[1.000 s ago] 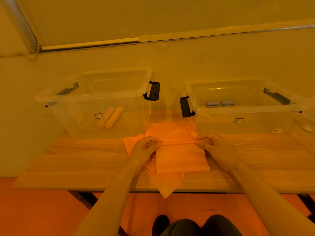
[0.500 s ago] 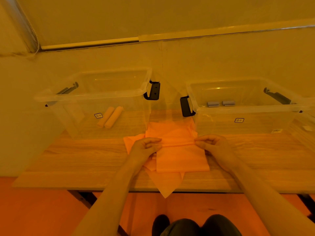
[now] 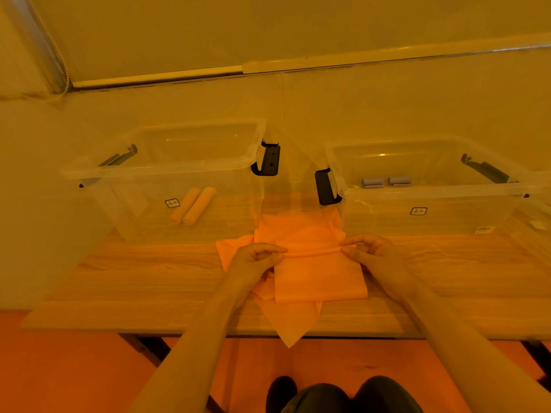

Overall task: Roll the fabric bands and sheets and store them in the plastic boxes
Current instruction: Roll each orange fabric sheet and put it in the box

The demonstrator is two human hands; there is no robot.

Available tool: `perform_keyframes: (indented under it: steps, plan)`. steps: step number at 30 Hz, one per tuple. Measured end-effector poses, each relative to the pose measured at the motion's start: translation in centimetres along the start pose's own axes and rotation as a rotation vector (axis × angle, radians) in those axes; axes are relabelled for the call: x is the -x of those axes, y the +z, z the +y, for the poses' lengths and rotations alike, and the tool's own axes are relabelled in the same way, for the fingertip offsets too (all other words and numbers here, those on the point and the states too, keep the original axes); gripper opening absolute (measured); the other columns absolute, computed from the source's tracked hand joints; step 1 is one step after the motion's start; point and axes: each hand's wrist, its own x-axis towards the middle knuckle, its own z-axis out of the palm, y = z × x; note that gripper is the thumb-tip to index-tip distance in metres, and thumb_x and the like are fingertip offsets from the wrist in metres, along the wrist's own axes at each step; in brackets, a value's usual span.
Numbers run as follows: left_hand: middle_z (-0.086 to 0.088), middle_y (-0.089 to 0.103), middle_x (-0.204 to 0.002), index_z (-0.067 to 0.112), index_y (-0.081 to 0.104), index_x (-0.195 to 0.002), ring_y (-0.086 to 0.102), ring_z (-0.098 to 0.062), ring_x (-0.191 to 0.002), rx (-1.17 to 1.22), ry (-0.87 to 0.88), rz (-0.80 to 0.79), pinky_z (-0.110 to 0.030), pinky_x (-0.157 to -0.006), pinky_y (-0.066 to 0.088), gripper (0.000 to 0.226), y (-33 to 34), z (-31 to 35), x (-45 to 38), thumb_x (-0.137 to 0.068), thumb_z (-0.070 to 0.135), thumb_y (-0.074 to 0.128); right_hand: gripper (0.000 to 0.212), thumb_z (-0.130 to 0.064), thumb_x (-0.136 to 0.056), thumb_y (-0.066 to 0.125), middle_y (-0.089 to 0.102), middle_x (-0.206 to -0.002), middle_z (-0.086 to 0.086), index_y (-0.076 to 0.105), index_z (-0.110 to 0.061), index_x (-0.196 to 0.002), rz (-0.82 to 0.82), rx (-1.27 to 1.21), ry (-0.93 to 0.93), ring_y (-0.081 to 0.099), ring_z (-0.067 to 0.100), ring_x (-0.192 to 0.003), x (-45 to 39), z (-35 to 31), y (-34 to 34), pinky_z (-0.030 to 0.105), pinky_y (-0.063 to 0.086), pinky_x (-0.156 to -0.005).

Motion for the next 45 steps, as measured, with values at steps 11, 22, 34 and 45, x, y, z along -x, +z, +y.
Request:
perform_keyframes:
  steps: [11, 22, 34, 45]
  plan:
    - [0.004, 0.072, -0.07, 0.017, 0.072, -0.097, 0.058, -0.003, -0.053, -0.004, -0.002, 0.012, -0.016, -0.051, 0.047, 0.018, -0.13, -0.2, -0.1, -0.085, 0.005, 0.067, 0.01, -0.012, -0.086, 0.065, 0.073, -0.086, -0.001, 0.069, -0.011, -0.095, 0.025, -0.039, -0.01, 0.07, 0.01, -0.079, 0.28, -0.16, 0.03, 0.018, 0.054, -0.06]
    - [0.002, 0.059, -0.061, 0.014, 0.061, -0.089, 0.052, -0.004, -0.046, -0.111, 0.033, -0.031, -0.017, -0.046, 0.042, 0.008, -0.29, -0.21, -0.49, -0.092, 0.009, 0.058, 0.011, -0.01, -0.088, 0.062, 0.072, -0.088, 0.002, 0.068, -0.012, -0.098, 0.037, 0.038, -0.015, 0.068, 0.011, -0.077, -0.12, 0.27, 0.19, 0.018, 0.054, -0.061]
    - [0.008, 0.065, -0.059, 0.018, 0.072, -0.09, 0.054, -0.003, -0.051, 0.034, 0.017, -0.019, -0.015, -0.049, 0.044, 0.019, -0.16, 0.0, 0.15, -0.089, 0.004, 0.061, 0.013, -0.009, -0.089, 0.061, 0.072, -0.091, 0.0, 0.068, -0.016, -0.098, 0.026, -0.004, -0.015, 0.069, 0.007, -0.077, 0.07, 0.12, 0.14, 0.017, 0.053, -0.059]
    - [0.004, 0.071, -0.072, 0.019, 0.073, -0.09, 0.06, -0.004, -0.06, 0.018, -0.003, -0.003, -0.016, -0.054, 0.047, 0.016, -0.18, -0.18, 0.04, -0.085, 0.006, 0.066, 0.01, -0.012, -0.084, 0.067, 0.074, -0.09, 0.002, 0.071, -0.011, -0.093, 0.036, -0.019, -0.029, 0.07, 0.014, -0.085, 0.22, 0.12, 0.16, 0.023, 0.056, -0.068]
